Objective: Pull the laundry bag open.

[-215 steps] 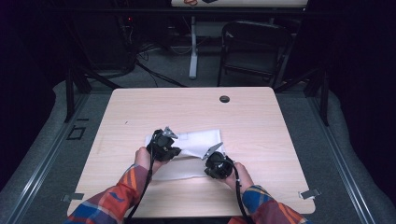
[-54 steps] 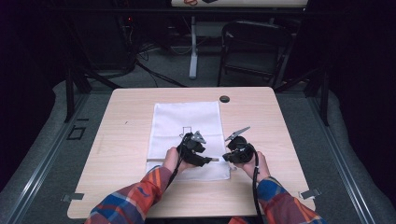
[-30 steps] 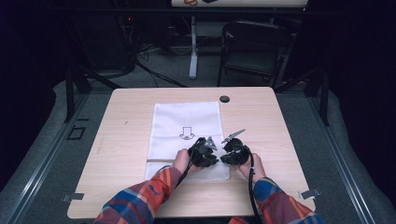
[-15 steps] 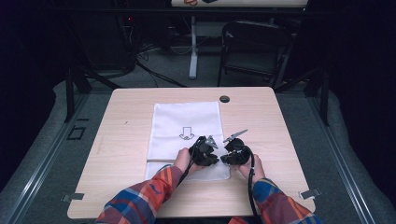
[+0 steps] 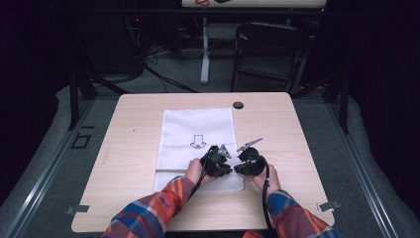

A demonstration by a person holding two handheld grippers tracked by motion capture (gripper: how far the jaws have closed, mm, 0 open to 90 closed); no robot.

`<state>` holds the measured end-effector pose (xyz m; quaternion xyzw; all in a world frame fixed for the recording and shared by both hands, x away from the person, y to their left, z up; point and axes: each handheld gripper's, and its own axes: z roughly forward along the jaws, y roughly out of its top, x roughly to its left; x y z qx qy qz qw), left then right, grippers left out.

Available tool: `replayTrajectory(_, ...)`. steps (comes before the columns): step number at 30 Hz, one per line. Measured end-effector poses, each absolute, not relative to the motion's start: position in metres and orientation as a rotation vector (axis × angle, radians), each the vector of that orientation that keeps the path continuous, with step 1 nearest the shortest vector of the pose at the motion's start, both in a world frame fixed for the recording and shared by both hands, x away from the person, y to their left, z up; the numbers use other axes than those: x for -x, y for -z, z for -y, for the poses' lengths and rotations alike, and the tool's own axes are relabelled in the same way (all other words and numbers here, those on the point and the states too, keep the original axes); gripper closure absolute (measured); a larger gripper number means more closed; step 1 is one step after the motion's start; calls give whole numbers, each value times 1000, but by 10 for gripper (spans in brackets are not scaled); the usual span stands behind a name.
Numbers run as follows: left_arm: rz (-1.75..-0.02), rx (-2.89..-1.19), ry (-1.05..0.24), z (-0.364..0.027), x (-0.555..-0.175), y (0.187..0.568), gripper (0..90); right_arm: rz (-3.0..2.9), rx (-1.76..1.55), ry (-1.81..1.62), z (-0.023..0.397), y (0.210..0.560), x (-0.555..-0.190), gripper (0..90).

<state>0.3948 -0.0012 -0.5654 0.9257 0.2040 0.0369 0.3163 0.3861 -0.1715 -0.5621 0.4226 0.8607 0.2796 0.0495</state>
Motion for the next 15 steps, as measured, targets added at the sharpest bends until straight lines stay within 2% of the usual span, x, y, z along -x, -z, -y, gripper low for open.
replayTrajectory(15,-592,-2401,-79,-17,-395,566,820,-2623,-1281,-827,171,561,-386,900)
